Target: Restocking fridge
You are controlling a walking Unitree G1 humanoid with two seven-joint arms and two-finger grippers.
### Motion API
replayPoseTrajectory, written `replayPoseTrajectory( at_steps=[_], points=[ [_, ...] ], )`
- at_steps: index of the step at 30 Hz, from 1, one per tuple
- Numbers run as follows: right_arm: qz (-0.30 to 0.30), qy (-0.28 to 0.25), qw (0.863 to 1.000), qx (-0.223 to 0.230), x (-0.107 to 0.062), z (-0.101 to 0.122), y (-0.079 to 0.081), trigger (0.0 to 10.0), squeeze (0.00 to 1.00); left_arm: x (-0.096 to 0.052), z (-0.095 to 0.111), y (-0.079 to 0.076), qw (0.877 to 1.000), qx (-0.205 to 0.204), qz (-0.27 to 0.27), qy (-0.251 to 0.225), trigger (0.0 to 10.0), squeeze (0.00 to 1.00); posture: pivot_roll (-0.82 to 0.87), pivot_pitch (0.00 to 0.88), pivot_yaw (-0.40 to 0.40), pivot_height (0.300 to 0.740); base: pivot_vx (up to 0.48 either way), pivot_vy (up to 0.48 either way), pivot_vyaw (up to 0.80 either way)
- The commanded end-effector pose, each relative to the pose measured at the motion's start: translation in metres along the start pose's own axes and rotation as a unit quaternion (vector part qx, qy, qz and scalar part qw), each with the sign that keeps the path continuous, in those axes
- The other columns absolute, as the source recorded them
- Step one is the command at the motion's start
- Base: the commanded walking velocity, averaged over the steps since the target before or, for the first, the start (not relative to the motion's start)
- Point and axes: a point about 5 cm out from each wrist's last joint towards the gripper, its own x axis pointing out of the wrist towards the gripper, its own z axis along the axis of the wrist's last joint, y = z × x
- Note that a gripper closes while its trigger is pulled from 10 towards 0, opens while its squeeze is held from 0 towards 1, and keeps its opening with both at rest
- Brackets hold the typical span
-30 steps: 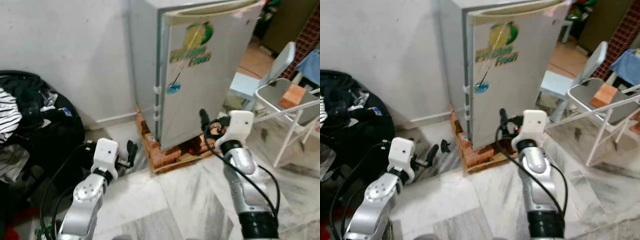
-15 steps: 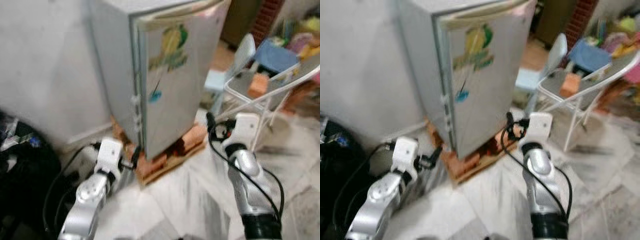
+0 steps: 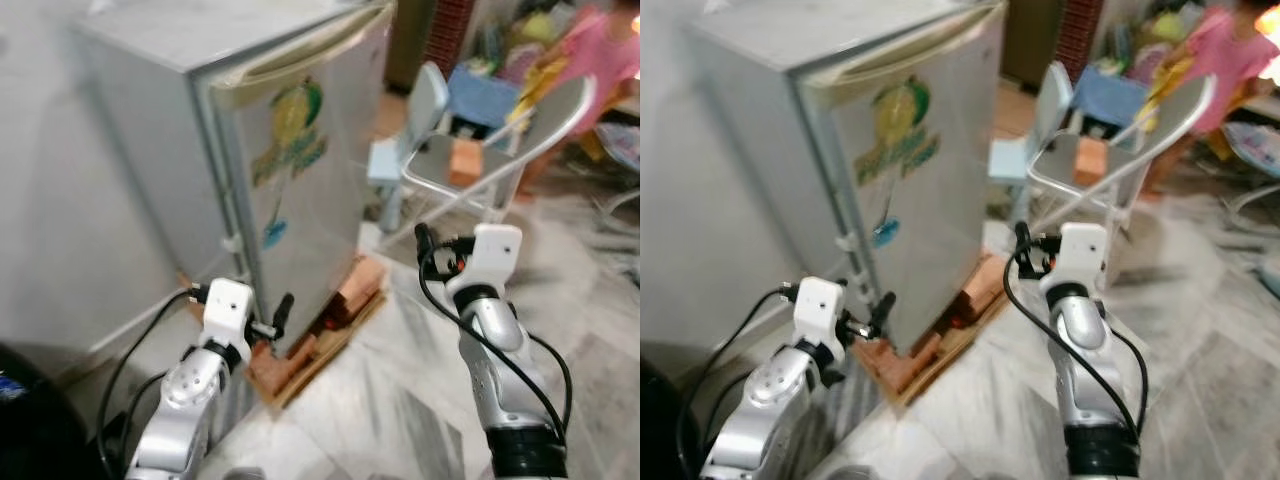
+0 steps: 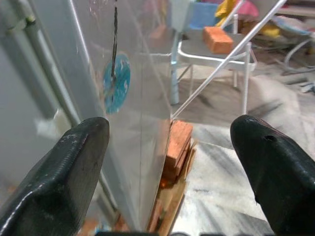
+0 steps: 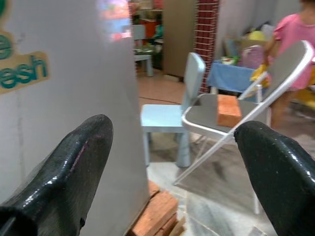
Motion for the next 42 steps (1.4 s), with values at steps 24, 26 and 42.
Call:
replayPoseTrajectory(
  at_steps=[24, 26, 42],
  points=[
    [-0.038, 0.132, 0.990, -0.007, -0.040, -0.039, -0.015, 10.0, 0.00, -0.006, 0.007, 0.052, 0.992, 0.018, 0.125, -0.012, 10.0, 0.00, 0.08, 0.017, -0.020, 0.740, 0.000, 0.034, 0.00],
    [-0.038, 0.132, 0.991, -0.006, -0.038, -0.037, -0.014, 10.0, 0.00, -0.005, 0.009, 0.051, 0.994, 0.009, 0.109, -0.018, 10.0, 0.00, 0.08, 0.017, -0.015, 0.740, 0.287, 0.000, 0.00],
    [-0.038, 0.133, 0.990, -0.007, -0.036, -0.033, -0.010, 10.0, 0.00, -0.005, 0.004, 0.049, 0.992, -0.004, 0.124, -0.009, 10.0, 0.00, 0.09, 0.026, -0.018, 0.740, 0.141, 0.000, 0.00]
  ],
)
